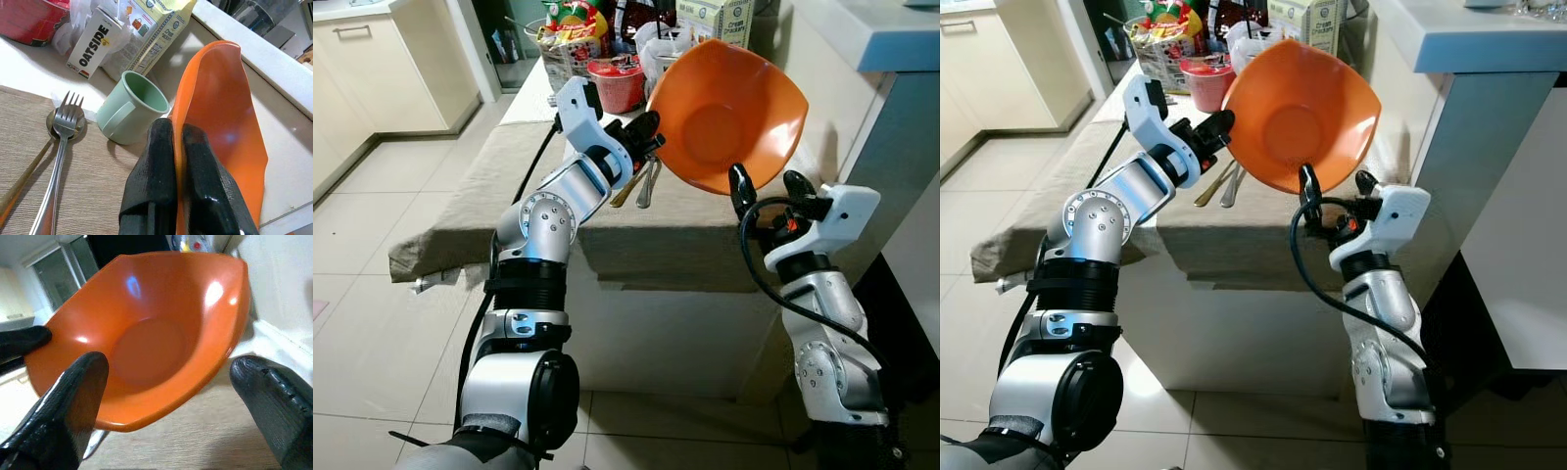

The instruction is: Setting the table

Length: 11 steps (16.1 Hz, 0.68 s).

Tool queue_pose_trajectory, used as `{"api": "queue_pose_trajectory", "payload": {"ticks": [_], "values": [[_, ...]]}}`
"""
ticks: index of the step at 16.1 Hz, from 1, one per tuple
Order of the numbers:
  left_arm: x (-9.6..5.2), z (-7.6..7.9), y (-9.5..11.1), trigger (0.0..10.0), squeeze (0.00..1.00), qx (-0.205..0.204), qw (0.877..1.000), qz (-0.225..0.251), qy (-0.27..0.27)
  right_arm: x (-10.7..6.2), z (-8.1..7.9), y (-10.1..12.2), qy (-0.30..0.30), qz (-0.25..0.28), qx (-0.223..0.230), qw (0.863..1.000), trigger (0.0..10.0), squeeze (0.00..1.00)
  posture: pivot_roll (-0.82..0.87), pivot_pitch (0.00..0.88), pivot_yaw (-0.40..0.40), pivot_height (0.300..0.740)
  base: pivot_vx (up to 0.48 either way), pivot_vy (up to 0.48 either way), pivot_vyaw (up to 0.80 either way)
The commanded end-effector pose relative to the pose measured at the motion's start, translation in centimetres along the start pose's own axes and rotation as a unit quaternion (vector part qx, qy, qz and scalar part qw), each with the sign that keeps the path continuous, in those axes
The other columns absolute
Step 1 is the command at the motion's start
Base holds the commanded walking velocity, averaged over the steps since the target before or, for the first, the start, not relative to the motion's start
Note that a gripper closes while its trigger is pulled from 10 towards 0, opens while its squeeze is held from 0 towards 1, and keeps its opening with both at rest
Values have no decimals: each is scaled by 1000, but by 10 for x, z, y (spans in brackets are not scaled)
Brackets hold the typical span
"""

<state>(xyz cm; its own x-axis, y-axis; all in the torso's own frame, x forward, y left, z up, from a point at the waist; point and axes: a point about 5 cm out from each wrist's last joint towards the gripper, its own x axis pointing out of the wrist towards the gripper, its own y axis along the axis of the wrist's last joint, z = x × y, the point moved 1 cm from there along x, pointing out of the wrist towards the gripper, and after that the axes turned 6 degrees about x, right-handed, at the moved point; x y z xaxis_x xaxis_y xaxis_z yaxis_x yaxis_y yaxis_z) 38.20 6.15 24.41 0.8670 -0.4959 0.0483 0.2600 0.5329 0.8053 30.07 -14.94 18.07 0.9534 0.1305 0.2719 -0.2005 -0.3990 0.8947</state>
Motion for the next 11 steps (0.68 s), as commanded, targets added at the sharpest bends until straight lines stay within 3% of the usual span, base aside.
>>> {"api": "queue_pose_trajectory", "payload": {"ticks": [1,6,8,11], "values": [[-3,7,13,0,0,-5,1000,24,-14,6,-3,-2,0,-2,21,1000,10000,0,-191,0,122,740,0,0,0],[-8,11,14,0,0,-23,999,24,-21,23,-2,-7,-14,3,56,998,10000,0,-180,0,124,740,0,0,0],[-10,12,15,0,0,-26,999,26,-21,30,-5,-11,-3,-9,45,999,10000,0,-170,0,124,740,0,0,0],[-19,10,15,0,0,17,999,9,-28,29,-15,-12,59,-40,26,997,10000,0,-170,0,123,740,0,0,0]]}}
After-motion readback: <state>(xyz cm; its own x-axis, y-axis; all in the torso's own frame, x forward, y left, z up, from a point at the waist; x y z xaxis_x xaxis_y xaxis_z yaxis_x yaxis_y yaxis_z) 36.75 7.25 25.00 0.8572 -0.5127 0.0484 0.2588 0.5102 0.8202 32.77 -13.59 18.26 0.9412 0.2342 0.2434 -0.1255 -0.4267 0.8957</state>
